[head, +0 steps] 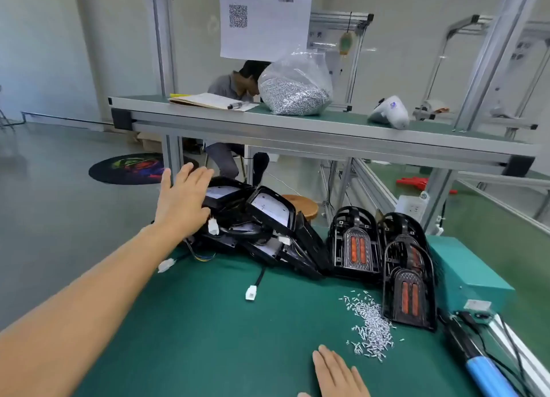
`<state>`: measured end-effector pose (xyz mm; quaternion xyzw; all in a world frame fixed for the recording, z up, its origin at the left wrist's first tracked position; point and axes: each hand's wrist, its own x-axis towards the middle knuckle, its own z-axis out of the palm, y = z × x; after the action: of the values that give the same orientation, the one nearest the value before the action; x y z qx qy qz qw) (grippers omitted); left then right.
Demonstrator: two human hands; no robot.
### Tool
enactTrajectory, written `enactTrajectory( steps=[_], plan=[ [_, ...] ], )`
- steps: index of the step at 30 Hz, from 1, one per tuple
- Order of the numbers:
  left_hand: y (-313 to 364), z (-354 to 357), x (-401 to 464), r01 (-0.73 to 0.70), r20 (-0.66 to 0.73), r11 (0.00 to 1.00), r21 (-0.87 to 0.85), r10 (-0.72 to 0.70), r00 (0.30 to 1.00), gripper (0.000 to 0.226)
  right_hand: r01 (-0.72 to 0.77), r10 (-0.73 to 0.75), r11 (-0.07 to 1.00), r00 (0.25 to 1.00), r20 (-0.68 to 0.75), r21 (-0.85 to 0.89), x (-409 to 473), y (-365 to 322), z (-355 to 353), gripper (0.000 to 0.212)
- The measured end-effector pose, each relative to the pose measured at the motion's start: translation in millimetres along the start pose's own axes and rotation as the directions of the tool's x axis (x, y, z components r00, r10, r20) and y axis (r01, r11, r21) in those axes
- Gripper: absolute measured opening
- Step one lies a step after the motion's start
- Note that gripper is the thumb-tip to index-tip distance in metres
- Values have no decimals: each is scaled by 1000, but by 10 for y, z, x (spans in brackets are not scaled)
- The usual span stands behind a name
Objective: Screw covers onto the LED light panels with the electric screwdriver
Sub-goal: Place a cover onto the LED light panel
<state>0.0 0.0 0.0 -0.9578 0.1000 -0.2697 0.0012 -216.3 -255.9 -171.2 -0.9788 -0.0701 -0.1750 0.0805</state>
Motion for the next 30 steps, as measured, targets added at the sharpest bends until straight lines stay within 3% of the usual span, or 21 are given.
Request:
enactTrajectory(
  steps=[1,3,4,5,7,9,12,17,20,23,26,28,30],
  plan=[
    [-37,7,31,-17,47,999,47,15,999,70,-21,18,999,996,-85,-29,58,-41,-86,94],
    [-89,73,82,-80,103,992,97,70,992,56,-58,59,997,998,26,-54,166,-112,-236,97],
    [-95,89,93,-113,125,989,100,101,987,49,-96,108,992,980,168,-80,224,-148,-343,94],
    [-92,131,110,-144,117,983,110,131,985,42,-71,87,993,980,181,-91,303,-170,-393,90],
    [-86,187,106,-186,68,971,149,178,982,32,1,4,1000,972,236,-23,375,-157,-445,82],
    [-118,218,124,-223,21,959,177,223,975,26,-31,-9,996,902,432,84,443,-207,-530,71],
    [-154,176,160,-300,5,935,188,304,953,22,-29,-39,985,922,384,169,536,-284,-567,66],
    [-194,-106,76,-403,-253,901,159,432,866,28,-121,-35,875,950,311,469,723,-391,-720,63],
    [-178,-248,-120,-402,-429,907,124,414,803,20,-204,-17,697,953,301,687,891,-487,-859,60],
    [-39,-389,-505,-404,-519,908,114,401,755,19,-314,-11,361,940,340,878,1036,-623,-1034,59],
    [237,-421,-995,-467,-553,880,80,429,714,23,-340,-23,77,939,343,937,1071,-720,-1119,50],
    [455,-383,-1290,-507,-551,861,39,441,708,30,-326,-16,-35,945,326,945,1006,-752,-1095,39],
    [645,-279,-1528,-534,-555,845,-14,438,707,34,-334,69,-64,939,338,941,868,-719,-988,45]
  ],
)
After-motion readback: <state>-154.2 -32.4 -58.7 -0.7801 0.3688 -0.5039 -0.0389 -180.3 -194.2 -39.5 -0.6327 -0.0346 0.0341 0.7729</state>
